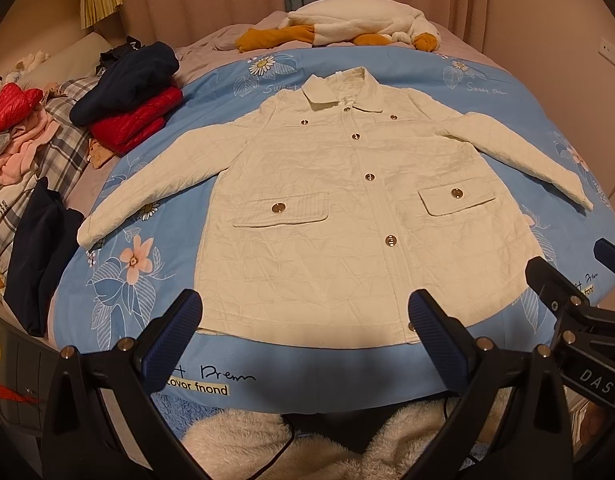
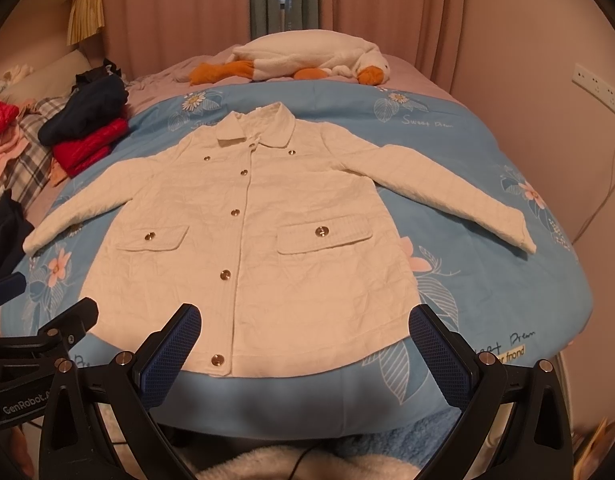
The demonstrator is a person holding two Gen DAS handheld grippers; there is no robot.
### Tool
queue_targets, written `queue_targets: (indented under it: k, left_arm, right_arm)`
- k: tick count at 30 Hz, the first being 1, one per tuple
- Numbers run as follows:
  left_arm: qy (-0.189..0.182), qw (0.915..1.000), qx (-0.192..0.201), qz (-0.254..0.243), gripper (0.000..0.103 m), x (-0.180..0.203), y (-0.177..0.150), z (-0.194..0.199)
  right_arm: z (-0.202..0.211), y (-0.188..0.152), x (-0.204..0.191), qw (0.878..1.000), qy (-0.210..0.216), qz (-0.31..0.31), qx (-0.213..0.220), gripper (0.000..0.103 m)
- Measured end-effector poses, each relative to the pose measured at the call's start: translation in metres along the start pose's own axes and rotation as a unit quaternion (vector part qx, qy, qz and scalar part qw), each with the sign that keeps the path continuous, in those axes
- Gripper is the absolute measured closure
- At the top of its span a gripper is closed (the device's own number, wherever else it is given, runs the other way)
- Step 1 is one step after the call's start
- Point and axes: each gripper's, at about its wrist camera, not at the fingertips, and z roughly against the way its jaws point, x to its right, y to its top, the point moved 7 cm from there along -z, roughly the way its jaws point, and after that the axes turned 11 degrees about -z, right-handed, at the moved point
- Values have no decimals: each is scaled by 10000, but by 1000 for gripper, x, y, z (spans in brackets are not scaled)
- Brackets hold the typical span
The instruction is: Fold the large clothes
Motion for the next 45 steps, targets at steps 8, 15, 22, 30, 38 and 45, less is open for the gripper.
queue_targets:
  k: [8,15,22,30,38,45]
  left_arm:
    - [7,10000,0,-17,0,1,1,0]
    - [3,10000,-20,-28,0,3,3,-1]
    - [-3,10000,-39,-67,0,5,1,-5]
    - [-122,9999,-38,76,0,2,1,-12]
    - [-1187,9892,137,845,0,1,11,-35]
    - [-1915,9724,339,1290,0,13,37,-58]
  right_arm:
    - [0,0,0,10000,1,-2,-10,0]
    - [-3,-1,-1,10000,-1,-10,-32,0]
    - [-5,-2,0,10000,4,-45,-75,0]
    - [-11,-2,8,9998,54,-134,-159,0]
    - [-39,28,74,9563,2061,-2068,-143,0]
    - [-81,28,171,9076,2389,-3450,119,0]
